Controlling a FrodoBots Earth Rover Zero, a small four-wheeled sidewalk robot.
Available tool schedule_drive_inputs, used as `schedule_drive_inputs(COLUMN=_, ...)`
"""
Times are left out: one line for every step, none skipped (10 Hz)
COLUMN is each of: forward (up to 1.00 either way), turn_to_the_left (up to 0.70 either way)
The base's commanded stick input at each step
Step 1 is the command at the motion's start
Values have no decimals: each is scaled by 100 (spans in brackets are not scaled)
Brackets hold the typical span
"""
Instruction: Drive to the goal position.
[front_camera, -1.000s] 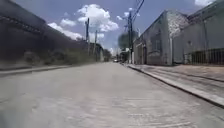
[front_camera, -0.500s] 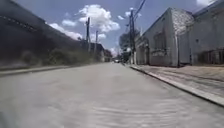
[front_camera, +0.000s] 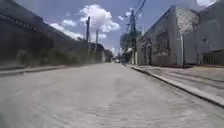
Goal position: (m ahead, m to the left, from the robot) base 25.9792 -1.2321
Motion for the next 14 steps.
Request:
schedule_drive_inputs(forward=85, turn_to_the_left=0)
schedule_drive_inputs(forward=85, turn_to_the_left=0)
schedule_drive_inputs(forward=85, turn_to_the_left=0)
schedule_drive_inputs(forward=85, turn_to_the_left=0)
schedule_drive_inputs(forward=85, turn_to_the_left=0)
schedule_drive_inputs(forward=85, turn_to_the_left=0)
schedule_drive_inputs(forward=85, turn_to_the_left=0)
schedule_drive_inputs(forward=85, turn_to_the_left=0)
schedule_drive_inputs(forward=85, turn_to_the_left=0)
schedule_drive_inputs(forward=85, turn_to_the_left=0)
schedule_drive_inputs(forward=85, turn_to_the_left=0)
schedule_drive_inputs(forward=85, turn_to_the_left=0)
schedule_drive_inputs(forward=85, turn_to_the_left=0)
schedule_drive_inputs(forward=85, turn_to_the_left=0)
